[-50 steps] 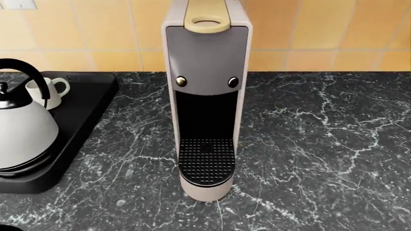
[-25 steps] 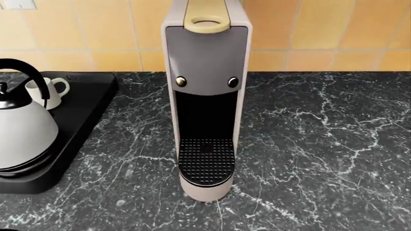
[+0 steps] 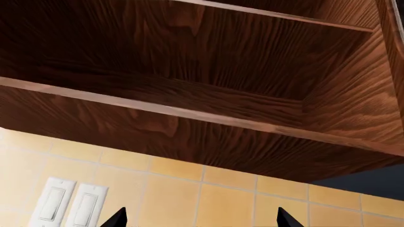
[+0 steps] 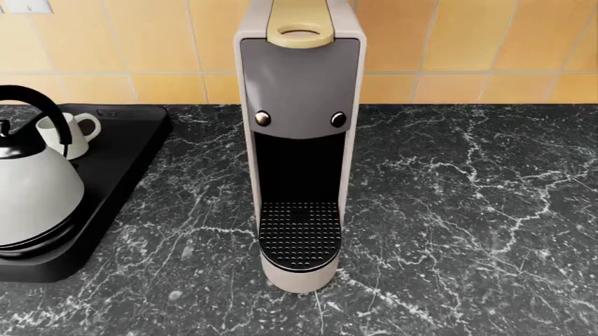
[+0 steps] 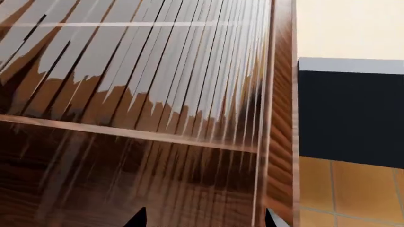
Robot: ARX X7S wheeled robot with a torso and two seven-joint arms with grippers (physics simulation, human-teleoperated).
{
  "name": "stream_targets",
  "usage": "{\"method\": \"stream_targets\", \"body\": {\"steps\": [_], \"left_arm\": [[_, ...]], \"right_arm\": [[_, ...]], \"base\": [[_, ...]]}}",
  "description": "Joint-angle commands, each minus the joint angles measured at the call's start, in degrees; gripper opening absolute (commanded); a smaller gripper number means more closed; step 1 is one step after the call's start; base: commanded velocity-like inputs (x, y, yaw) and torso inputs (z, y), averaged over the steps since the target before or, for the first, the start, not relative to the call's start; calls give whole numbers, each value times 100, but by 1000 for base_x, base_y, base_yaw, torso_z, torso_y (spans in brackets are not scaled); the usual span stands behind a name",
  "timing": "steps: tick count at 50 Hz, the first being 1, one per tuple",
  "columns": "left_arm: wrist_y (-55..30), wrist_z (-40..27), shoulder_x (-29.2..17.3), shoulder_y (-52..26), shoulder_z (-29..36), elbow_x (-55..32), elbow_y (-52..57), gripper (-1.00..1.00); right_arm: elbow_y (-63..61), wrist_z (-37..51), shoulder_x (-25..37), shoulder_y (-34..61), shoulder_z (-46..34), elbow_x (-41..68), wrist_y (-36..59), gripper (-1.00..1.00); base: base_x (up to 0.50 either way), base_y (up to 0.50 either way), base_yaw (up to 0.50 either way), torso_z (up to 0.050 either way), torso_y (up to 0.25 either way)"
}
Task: Pick the kettle from the counter and place it on the tray. Then pick the mug from the cabinet and place it on the tray. Then close the cabinet doors.
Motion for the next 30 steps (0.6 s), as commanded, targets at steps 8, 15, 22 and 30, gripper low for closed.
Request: {"method": "stream_targets", "body": {"steps": [8,15,22,30], "left_arm": [[3,845,84,311,-451,492,118,100],[10,1050,128,354,-500,677,143,100],[10,1244,176,392,-527,850,178,100],[67,1324,166,458,-562,893,199,100]], "right_arm": [[789,-1014,-309,-465,-1504,310,-1195,100],[1006,-1315,-296,-626,-2216,-129,-1273,100],[1166,-1525,-286,-780,-2873,-526,-1329,100],[1413,-1741,-298,-867,-3541,-926,-1367,100]], "base": [[3,3,3,0,0],[3,1,1,0,0],[4,0,0,0,0],[4,0,0,0,0]]}}
